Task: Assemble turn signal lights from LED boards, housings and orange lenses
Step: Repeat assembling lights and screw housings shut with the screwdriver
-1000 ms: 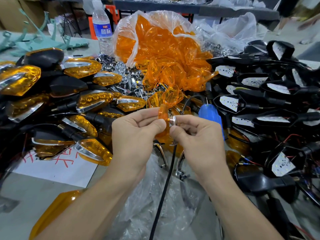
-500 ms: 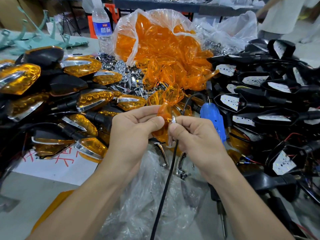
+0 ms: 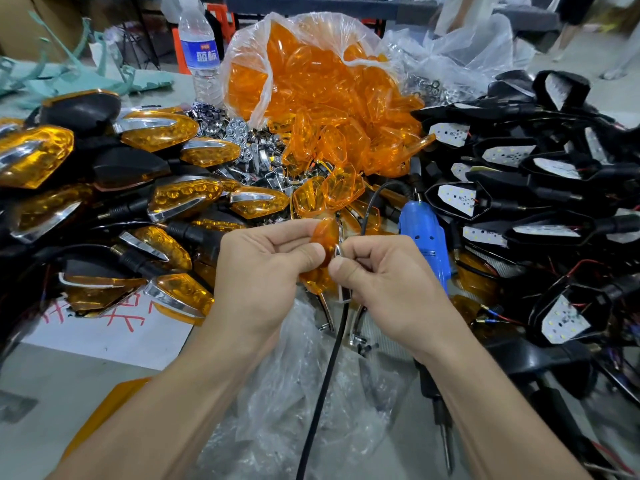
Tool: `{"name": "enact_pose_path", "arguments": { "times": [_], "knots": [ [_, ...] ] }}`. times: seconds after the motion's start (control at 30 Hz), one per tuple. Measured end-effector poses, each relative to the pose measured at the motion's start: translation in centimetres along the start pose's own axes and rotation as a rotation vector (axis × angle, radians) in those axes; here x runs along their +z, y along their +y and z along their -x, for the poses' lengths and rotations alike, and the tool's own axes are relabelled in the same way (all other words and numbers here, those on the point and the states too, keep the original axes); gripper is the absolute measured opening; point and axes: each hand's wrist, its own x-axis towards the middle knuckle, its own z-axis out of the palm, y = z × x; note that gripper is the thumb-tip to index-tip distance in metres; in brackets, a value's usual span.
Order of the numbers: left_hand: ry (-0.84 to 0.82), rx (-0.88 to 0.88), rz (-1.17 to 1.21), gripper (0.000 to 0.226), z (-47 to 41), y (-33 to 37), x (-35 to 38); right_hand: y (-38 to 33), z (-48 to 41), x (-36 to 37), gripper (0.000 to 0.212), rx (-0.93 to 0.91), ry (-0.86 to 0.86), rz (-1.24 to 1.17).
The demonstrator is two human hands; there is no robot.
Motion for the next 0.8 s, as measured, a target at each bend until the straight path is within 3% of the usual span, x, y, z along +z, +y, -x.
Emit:
{"name": "enact_pose_path", "arguments": {
  "times": [0.13,0.37,0.47,0.63,0.73,0.8],
  "knots": [
    [0.024,0.033,-0.01,0.033,0.1,-0.1,0.3,-0.2,0.0,0.4,0.033,0.012,0.028,0.015],
    [0.06,0.198,-0.11,0.04,0.6,-0.1,0.8,-0.5,0.0,1.1,0.045,0.149,-0.031,-0.497],
    [0.044,0.151,-0.046,0.037,0.5,-0.1,0.4,-0.5,0.1,0.6,0.041,0.107,-0.047,-0.378],
    [-0.088,0.072,-0.065,0.037,0.1,0.2,-0.2,-0.4,0.0,-1.2,0.039,0.008,-0.101,0.156],
    [-0.076,0.044,-0.043,0.033,-0.2,0.3,-0.1,-0.6,0.1,-0.6,0.036,-0.024,0.001,0.179],
    [-0.017,0.014,0.033,0.028,-0.4,0.3,0.0,-0.7,0.0,0.2,0.035,0.011,0.094,0.06]
  ]
}}
